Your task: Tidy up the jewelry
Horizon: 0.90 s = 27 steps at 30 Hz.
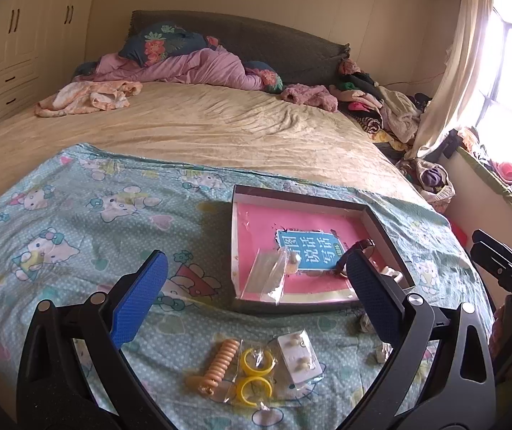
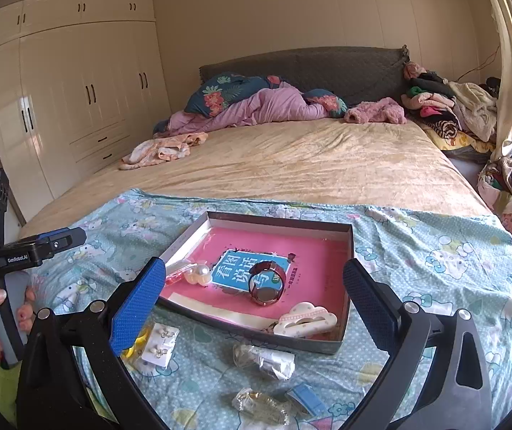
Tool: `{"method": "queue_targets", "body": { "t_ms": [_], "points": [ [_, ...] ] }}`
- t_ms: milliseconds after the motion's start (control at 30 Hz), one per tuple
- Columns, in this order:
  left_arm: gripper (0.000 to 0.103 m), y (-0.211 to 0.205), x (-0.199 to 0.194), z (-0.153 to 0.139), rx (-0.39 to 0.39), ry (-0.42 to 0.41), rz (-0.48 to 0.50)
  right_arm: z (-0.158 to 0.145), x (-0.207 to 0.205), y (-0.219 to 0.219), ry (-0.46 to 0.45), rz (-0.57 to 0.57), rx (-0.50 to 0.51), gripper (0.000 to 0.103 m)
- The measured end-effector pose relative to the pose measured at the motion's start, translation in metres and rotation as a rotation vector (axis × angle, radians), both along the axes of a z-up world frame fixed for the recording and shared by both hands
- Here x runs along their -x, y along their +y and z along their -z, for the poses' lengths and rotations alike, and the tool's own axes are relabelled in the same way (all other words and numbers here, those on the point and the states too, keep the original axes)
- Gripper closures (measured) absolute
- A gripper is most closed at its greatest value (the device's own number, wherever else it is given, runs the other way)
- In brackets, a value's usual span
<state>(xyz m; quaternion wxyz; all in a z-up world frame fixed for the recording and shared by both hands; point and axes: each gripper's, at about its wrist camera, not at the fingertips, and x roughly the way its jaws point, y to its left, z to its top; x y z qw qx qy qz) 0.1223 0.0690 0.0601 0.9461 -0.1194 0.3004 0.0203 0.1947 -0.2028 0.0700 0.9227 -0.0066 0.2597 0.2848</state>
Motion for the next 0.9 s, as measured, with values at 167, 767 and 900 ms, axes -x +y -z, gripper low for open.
{"method": "queue_targets", "body": {
  "t_ms": [167,767,900],
  "points": [
    [0.01,-0.002,0.009,-0.002,-0.008,-0.003,0.004,-0.003,0.01,-0.003,-0.007,-0.004,0.004,0.005],
    [0.01,-0.016,0.041,0.006,-0.07,0.016,0.018,0.013,0.045,-0.006,0.039,-0.043,0.03,0.005],
    [0.01,-0.023,0.046,0.011,-0.087,0.028,0.033,0.018,0.05,-0.005,0.053,-0.053,0.03,0.005]
  ]
}}
